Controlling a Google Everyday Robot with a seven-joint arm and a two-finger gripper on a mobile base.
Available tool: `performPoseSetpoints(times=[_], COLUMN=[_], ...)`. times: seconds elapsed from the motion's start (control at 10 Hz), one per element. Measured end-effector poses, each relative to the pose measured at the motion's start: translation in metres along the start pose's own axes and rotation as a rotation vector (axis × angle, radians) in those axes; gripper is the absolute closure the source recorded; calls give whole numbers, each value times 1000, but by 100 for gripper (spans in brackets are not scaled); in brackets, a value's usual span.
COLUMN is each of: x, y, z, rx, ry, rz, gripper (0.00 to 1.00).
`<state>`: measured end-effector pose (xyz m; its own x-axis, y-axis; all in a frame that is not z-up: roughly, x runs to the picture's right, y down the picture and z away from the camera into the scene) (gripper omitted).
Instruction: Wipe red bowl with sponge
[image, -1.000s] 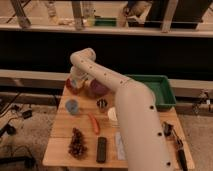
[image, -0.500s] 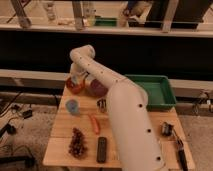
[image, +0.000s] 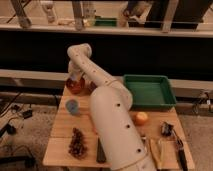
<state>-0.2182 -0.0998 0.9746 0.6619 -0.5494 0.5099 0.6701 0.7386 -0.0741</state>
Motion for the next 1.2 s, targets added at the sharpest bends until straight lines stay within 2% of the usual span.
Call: performPoseSetpoints(times=[0.3, 0.5, 1.2], x=[-15, -21, -44], y=[-11, -13, 10], z=[21, 23, -10], rx=[-3, -1, 6], ry=[-27, -35, -45], rz=[-19, -33, -42], gripper=[91, 91, 91])
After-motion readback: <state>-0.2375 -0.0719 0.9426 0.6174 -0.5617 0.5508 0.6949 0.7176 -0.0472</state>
